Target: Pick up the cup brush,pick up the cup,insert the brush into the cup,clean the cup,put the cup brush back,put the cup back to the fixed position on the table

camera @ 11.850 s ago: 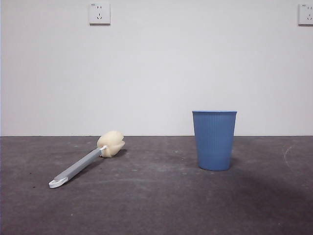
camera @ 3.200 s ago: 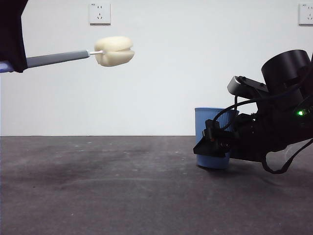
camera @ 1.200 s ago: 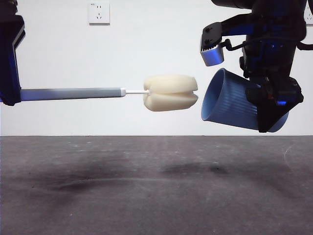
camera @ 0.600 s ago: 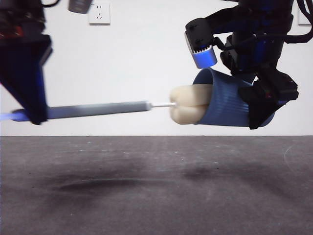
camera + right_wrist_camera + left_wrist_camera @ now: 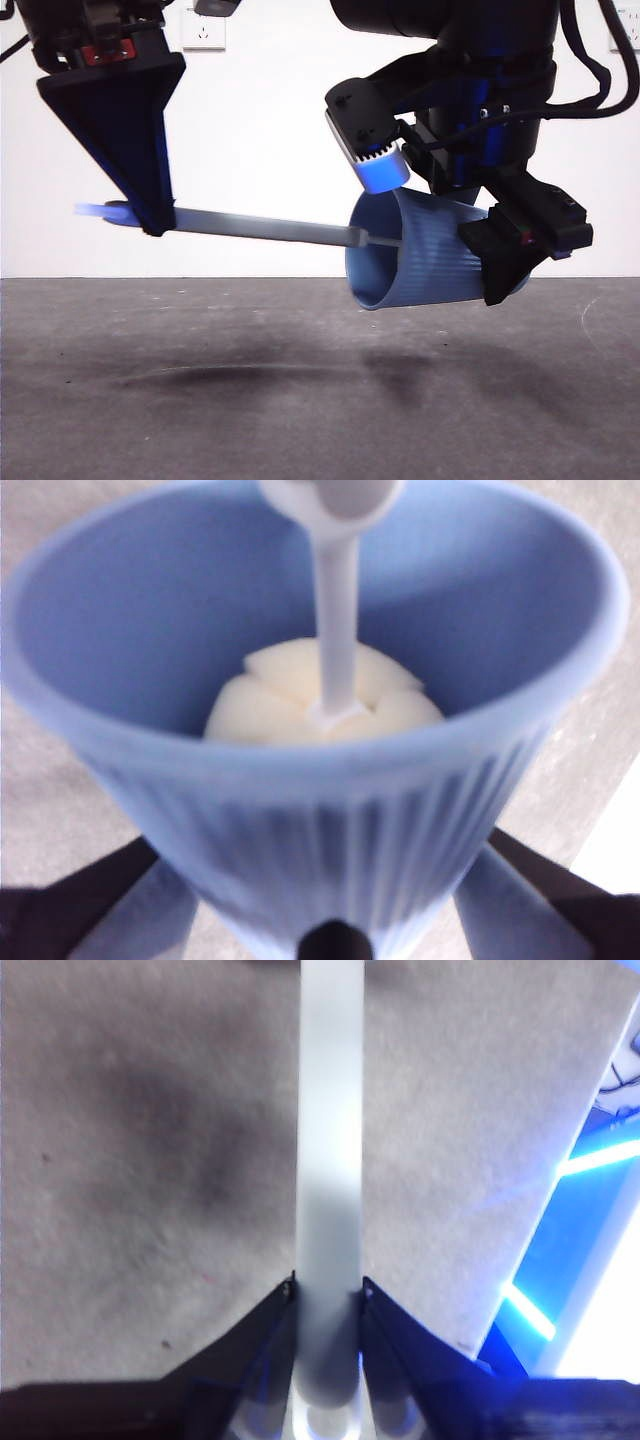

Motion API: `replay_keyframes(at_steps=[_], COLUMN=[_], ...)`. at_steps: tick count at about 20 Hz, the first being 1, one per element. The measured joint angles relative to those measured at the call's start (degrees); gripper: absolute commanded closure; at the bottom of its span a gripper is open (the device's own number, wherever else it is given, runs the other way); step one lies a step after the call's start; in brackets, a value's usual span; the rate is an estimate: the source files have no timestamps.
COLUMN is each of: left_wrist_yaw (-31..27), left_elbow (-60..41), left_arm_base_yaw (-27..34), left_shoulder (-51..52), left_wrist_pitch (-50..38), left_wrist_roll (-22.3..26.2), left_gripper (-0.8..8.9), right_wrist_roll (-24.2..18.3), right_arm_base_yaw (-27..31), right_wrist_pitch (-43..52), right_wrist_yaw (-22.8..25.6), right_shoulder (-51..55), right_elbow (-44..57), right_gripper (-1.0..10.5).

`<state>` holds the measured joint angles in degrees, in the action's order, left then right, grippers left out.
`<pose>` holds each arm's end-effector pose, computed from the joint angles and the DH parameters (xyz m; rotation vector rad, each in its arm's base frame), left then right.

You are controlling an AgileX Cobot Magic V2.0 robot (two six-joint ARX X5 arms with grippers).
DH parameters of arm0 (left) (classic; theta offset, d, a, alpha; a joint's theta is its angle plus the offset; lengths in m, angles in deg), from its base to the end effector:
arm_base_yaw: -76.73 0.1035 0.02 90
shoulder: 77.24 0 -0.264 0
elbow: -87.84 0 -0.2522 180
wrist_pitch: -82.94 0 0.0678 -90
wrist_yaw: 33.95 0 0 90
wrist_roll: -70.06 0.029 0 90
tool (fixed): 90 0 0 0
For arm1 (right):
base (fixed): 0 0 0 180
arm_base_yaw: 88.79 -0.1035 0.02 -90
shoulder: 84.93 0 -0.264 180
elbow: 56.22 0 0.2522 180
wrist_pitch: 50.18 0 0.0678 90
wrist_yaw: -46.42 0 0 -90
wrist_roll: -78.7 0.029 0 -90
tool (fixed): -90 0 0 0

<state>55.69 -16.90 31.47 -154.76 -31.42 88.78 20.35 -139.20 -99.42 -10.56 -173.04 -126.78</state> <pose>0.1771 -0.1784 0.2616 0.7475 1.0084 -0.8755 0.1958 0.2119 0.2066 -1.7150 0.7059 0.7374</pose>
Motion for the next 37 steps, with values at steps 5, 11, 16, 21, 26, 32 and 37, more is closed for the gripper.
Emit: replay_keyframes(at_steps=[5,11,16,21,26,32,37], left_wrist_yaw=[-4.7,-5.1,-5.3,-2.8,-1.4,1.7,1.8], left_elbow=[0.0,0.0,0.0,0.0,0.0,0.0,0.0], left_arm_base_yaw=[0.9,1.7,1.7,1.7,1.6,0.5,0.0], left_shoulder=[0.0,3.9,6.9,6.8,5.0,0.8,-3.5], left_wrist_pitch=[7.6,16.2,21.4,16.2,11.5,3.8,0.0], left_wrist_roll=[-1.4,-2.5,-3.4,-3.4,-3.3,-3.3,-3.4], left_gripper=[8.22,8.22,8.22,8.23,8.23,8.23,8.23], right_wrist_roll=[0.3,0.7,0.7,0.9,0.9,0.9,1.1], right_arm_base_yaw=[-0.5,-0.5,-0.2,-0.2,-0.2,-0.2,-0.3], right_wrist_pitch=[0.8,0.6,0.6,0.6,0.7,0.7,0.1], right_wrist_yaw=[0.2,0.2,0.2,0.2,0.1,0.1,1.1], right_shoulder=[0.0,0.0,0.0,0.0,0.0,0.0,0.0], right_elbow=[0.0,0.0,0.0,0.0,0.0,0.0,0.0], right_gripper=[9.6,9.6,9.6,9.6,9.6,9.6,9.6])
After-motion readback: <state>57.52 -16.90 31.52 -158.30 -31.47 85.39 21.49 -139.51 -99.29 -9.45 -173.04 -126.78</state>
